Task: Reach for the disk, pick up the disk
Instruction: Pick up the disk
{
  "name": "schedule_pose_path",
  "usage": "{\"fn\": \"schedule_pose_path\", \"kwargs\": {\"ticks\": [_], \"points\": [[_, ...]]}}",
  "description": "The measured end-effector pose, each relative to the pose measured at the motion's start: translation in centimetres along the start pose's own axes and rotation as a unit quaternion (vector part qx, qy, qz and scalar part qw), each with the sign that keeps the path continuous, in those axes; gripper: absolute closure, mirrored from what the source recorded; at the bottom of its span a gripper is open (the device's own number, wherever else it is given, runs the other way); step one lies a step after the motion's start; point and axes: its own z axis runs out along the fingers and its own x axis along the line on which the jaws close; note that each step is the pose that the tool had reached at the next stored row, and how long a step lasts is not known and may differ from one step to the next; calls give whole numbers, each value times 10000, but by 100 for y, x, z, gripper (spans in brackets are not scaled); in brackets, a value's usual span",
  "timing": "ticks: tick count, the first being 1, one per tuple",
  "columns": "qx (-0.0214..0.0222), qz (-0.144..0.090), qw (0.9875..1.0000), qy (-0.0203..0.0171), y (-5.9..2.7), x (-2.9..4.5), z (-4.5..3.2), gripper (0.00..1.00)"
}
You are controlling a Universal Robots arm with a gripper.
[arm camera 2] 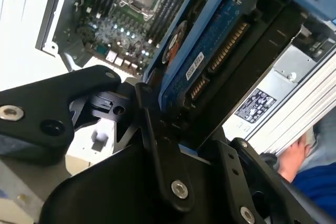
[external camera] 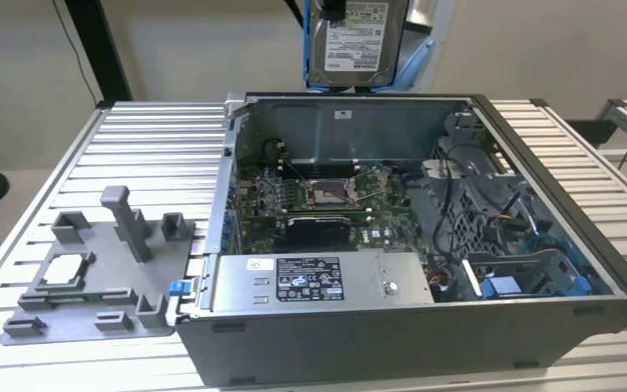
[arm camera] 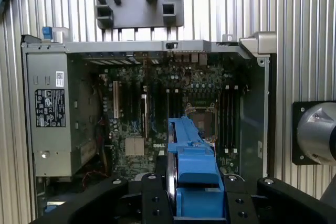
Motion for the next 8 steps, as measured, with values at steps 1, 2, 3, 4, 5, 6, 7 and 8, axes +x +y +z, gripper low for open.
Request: {"fn": "schedule_pose_path", "kwargs": {"ticks": [1, 2, 3, 4, 5, 6, 7, 8], "points": [[0, 0, 10000, 0, -31, -1, 0, 100], [0, 1, 10000, 0, -65, -3, -1, 100], [0, 0, 10000, 0, -97, -4, -1, 100], [0, 0, 10000, 0, -127, -6, -1, 100], [0, 0, 10000, 0, -159, -7, -1, 100], [0, 1, 10000, 0, -189, -9, -2, 100], [0, 1, 10000, 1, -222, -10, -2, 100], [0, 0, 10000, 0, -254, -11, -2, 100]]}}
